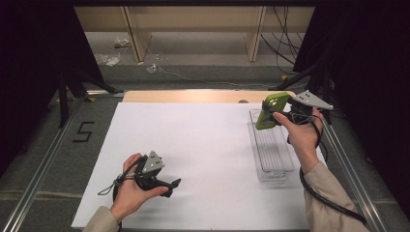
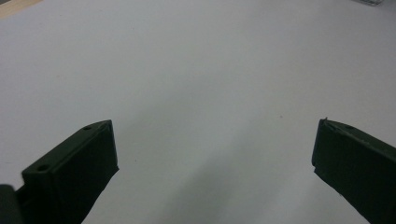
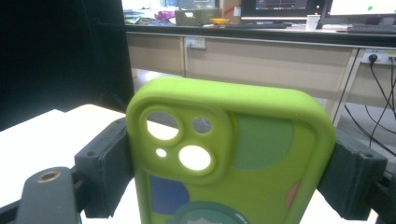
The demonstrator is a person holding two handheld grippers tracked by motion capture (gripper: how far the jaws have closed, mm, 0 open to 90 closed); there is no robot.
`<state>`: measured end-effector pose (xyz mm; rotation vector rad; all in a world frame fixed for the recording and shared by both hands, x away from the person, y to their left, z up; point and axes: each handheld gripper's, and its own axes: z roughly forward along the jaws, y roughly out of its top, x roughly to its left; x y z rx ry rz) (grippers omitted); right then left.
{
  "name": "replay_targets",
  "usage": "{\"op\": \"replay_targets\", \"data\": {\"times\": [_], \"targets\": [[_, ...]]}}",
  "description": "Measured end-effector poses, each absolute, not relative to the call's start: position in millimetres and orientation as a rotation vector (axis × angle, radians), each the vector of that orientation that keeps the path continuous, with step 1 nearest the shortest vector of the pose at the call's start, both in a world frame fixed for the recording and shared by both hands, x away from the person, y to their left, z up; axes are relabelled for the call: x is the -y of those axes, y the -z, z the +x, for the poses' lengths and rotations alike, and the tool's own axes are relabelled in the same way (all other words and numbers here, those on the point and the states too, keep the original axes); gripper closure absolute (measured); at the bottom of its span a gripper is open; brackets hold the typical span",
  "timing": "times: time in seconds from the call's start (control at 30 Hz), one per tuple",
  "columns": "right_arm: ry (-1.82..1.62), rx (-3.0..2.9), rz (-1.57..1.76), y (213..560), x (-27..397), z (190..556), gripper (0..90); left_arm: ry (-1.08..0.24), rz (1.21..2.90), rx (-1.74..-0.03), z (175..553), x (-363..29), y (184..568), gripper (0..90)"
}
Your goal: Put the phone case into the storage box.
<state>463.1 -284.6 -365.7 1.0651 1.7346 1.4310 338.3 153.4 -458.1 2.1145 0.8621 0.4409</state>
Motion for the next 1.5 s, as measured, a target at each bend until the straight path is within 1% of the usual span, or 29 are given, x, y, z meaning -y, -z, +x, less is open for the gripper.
{"op": "replay_targets", "data": {"times": [1.5], "targets": [[-1.352, -1.735, 1.087, 372, 287, 483, 16.8, -0.446, 2.118, -0.874, 338, -160, 459, 0.0]]}}
